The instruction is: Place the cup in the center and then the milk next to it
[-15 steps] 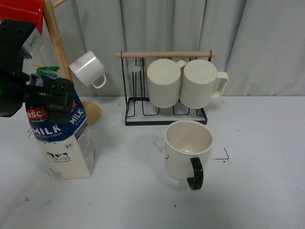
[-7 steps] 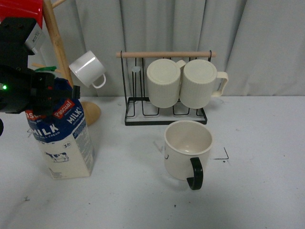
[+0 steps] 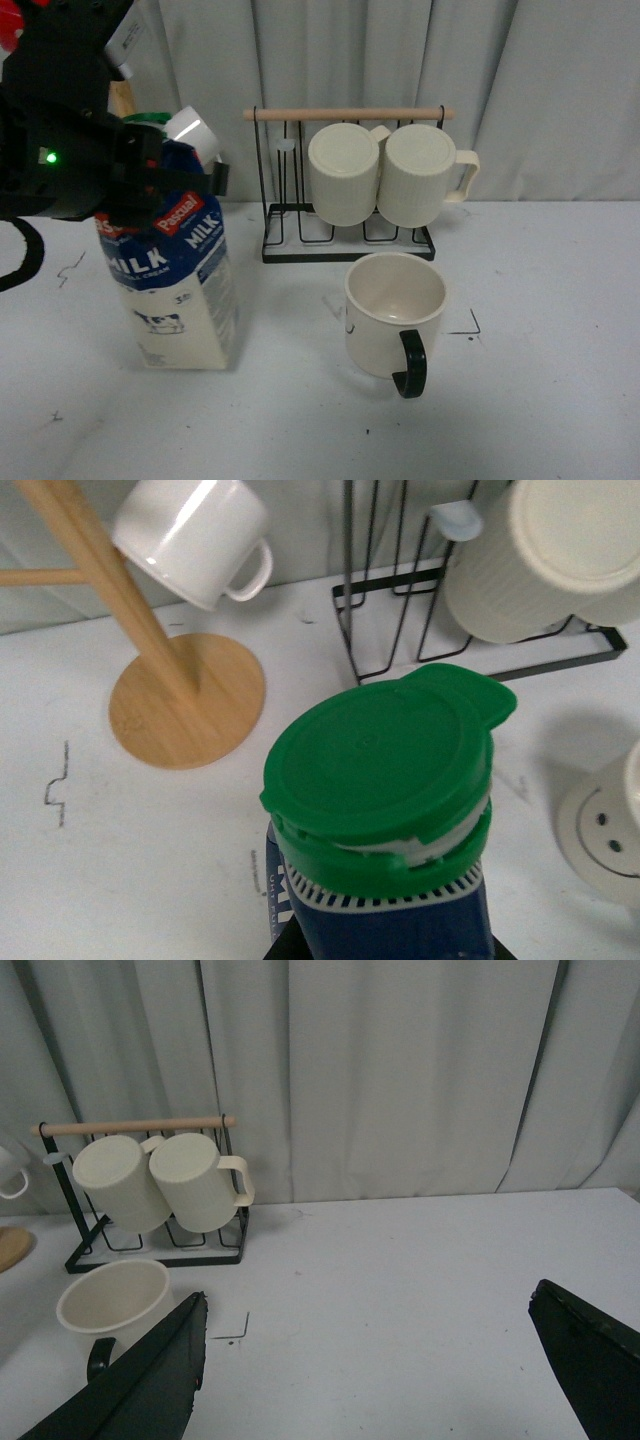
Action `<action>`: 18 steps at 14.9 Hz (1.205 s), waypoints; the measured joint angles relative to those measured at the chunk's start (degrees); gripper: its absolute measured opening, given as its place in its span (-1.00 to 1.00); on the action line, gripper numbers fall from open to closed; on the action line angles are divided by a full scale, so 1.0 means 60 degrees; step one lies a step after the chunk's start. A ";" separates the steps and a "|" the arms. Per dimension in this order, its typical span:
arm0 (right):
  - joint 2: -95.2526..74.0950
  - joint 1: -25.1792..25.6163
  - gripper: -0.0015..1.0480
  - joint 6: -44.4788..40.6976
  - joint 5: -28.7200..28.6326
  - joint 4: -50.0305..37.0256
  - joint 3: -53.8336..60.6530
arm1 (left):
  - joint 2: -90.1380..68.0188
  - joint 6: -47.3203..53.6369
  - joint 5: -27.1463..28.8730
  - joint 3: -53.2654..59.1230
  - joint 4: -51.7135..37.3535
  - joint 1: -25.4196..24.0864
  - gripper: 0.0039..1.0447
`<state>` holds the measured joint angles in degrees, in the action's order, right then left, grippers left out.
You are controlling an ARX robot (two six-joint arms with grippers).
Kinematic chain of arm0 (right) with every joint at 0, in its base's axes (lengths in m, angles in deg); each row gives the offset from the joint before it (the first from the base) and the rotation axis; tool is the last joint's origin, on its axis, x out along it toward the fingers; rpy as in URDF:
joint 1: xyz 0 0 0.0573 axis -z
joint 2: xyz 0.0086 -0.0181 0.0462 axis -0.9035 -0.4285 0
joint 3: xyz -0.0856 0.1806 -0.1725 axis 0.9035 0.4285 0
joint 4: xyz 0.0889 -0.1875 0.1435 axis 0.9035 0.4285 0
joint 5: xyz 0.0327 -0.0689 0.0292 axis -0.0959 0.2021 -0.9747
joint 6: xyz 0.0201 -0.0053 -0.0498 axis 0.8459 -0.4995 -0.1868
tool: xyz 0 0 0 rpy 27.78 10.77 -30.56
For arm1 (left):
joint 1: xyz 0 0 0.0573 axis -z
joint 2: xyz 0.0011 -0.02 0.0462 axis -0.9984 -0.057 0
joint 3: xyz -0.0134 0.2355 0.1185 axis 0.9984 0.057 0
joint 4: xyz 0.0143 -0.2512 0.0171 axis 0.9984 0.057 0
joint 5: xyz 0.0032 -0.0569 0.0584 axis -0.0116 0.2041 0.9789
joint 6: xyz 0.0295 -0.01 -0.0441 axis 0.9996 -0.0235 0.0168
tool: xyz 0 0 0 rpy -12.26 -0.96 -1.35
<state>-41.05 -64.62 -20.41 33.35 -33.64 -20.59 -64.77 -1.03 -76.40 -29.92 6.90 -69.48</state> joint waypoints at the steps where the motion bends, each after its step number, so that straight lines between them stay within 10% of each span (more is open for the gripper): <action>1: 0.0000 0.0000 0.87 0.0000 0.0004 0.0000 0.0000 | 0.0000 -0.0044 0.0084 -0.0015 -0.0036 0.0306 -0.92; 18: 0.0000 0.0000 0.87 0.0000 0.0000 0.0000 0.0000 | -0.1435 -0.1155 0.1461 -0.0393 -0.1053 0.2014 -0.79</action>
<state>-41.05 -64.62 -20.41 33.35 -33.64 -20.59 -73.38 -7.96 -67.64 -32.28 0.58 -57.39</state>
